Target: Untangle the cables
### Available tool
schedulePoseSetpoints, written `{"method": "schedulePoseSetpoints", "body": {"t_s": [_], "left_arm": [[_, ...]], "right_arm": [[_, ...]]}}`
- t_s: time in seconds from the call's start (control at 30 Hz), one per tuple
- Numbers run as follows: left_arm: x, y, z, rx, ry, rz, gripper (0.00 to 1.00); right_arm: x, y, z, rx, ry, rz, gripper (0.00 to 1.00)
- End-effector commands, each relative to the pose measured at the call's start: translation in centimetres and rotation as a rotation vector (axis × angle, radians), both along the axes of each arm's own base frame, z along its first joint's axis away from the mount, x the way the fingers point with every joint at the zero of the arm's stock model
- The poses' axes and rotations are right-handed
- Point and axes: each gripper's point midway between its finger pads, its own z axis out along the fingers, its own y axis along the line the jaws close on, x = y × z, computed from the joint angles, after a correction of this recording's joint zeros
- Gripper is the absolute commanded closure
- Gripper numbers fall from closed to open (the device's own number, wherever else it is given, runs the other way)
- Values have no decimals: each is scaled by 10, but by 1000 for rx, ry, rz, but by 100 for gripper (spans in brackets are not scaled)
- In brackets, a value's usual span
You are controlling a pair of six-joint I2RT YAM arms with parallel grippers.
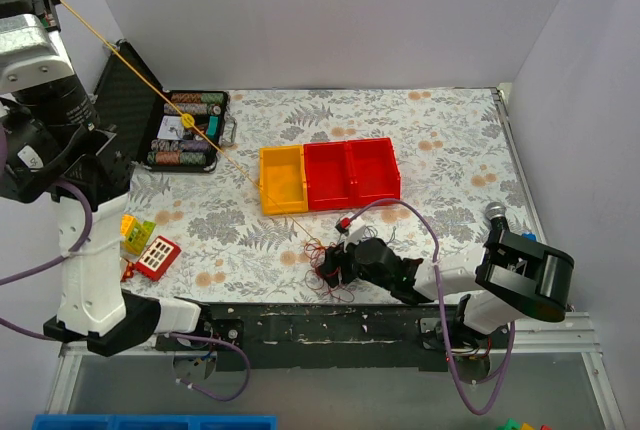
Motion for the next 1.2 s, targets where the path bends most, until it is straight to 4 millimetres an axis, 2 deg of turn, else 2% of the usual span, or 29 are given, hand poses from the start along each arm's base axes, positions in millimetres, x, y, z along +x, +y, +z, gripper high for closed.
{"method": "schedulePoseSetpoints", "body": {"t_s": [0.0,0.07,0.1,0.13,0.17,0.23,0.33,0.4,0.47,0.63,0.73,0.83,0.93,1.03,1.1,1.17], "left_arm": [[-45,13,18,-20,-139,53,100],[-18,3,3,-2,14,-49,100],[3,-8,-15,32,99,-96,100],[11,-15,-34,56,166,-132,100],[31,-32,-61,121,268,-184,100],[48,-61,-114,233,449,-305,100],[75,-102,-218,361,798,-493,100],[82,-116,-283,423,963,-554,100],[87,-123,-340,469,1098,-585,100],[88,-134,-439,565,1345,-638,99],[77,-144,-502,668,1547,-724,85],[62,-157,-549,784,1657,-845,66],[50,-168,-581,850,1703,-960,39],[39,-181,-604,930,1752,-1019,25],[26,-191,-621,1008,1801,-1052,7],[12,-203,-631,1086,1801,-1087,2]], "right_arm": [[-19,-46,-56,-205,101,-28,27],[-17,-45,-52,-200,94,-29,26],[-15,-41,-45,-185,81,-28,26],[-13,-38,-39,-174,72,-29,26],[-11,-32,-27,-145,54,-23,26],[-6,-22,-6,-109,18,-8,27],[-2,-11,23,-57,-25,12,29],[-1,-6,36,-34,-44,26,31],[1,-2,45,-23,-54,27,34],[1,4,56,4,-58,38,46],[-1,6,56,3,-54,55,51],[-3,8,52,-2,-46,68,54],[-3,11,51,0,-39,75,56],[-4,13,49,-3,-35,78,60],[-2,14,51,1,-40,78,62],[-2,16,51,-2,-42,84,62]]}}
